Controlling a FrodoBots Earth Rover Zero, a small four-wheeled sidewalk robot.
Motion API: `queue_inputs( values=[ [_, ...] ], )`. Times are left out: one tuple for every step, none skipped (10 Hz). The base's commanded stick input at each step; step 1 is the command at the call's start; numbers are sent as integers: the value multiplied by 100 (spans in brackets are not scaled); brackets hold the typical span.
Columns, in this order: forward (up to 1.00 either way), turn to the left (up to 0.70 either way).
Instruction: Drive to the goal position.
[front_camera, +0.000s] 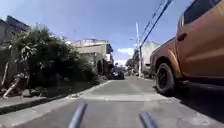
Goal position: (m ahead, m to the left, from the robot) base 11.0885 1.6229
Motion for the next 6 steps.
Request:
queue_inputs(
  values=[
    [100,0],
    [100,0],
    [100,-1],
    [100,-5],
    [100,-37],
    [100,-32]
  ],
)
